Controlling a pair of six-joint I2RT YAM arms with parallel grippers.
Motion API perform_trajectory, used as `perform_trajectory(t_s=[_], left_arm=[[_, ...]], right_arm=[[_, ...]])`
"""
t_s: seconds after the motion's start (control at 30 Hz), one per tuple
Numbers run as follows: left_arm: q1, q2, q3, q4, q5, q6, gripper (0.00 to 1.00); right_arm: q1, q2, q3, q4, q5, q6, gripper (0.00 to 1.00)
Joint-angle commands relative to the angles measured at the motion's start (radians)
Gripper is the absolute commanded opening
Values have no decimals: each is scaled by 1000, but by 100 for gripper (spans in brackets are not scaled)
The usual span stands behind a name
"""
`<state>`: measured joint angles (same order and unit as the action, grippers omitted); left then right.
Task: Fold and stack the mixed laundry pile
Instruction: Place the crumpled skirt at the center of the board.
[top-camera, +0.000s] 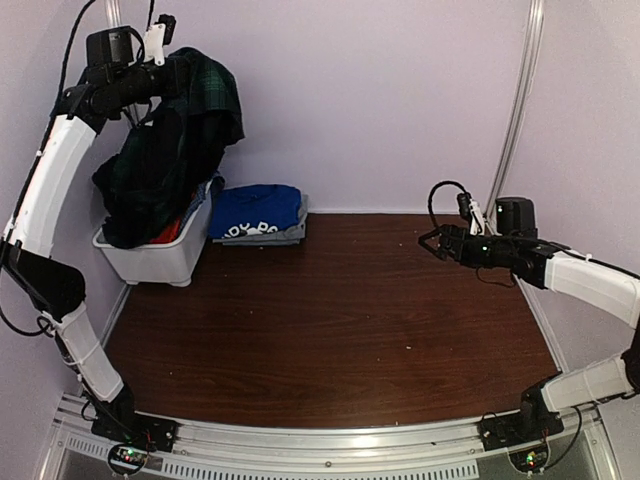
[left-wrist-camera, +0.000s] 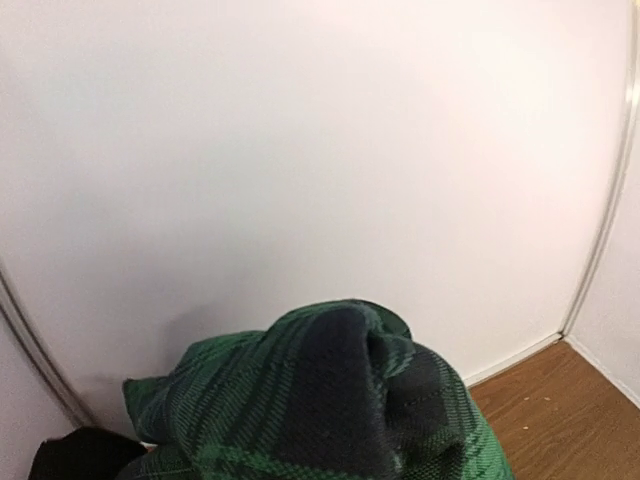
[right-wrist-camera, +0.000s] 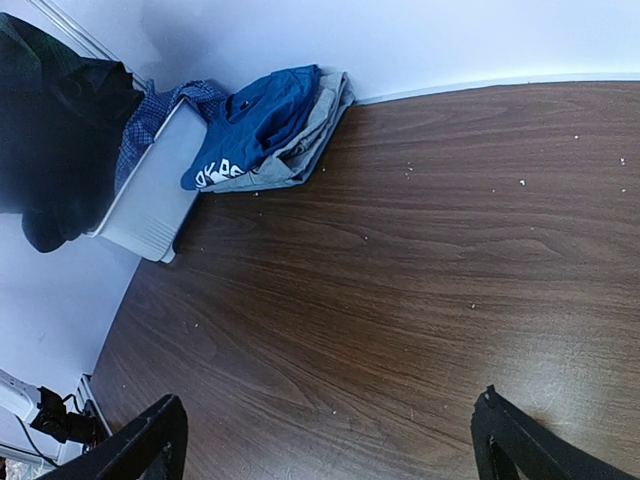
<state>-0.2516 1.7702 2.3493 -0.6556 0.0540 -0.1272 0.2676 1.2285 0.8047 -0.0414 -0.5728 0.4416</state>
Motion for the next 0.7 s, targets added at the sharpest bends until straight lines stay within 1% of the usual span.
perform_trajectory(t_s=[0.0, 0.07, 0.17, 0.23, 0.3, 0.47, 0.57, 0.67], left_arm=[[-27, -23, 46, 121, 185, -18, 0], [-114, -24, 49, 161, 242, 6, 0], [-284, -5, 98, 187, 256, 68, 0], [-374, 25, 169, 207, 289, 59, 0], [-443, 42, 197, 240, 301, 43, 0], [-540, 44, 210, 330, 341, 10, 0], [-548, 42, 198, 361, 352, -33, 0], [-547, 40, 119, 343, 334, -35, 0]], right_arm=[[-7, -35, -18, 28, -16, 10, 100], [-7, -46, -24, 28, -10, 10, 100], [-7, -63, -33, 28, -3, 12, 100], [-7, -71, -37, 29, -3, 15, 100], [-8, -77, -39, 27, -2, 17, 100], [-8, -103, -42, 12, 12, 13, 100], [-8, -116, -42, 1, 23, 9, 100], [-9, -120, -48, -2, 29, 9, 100]])
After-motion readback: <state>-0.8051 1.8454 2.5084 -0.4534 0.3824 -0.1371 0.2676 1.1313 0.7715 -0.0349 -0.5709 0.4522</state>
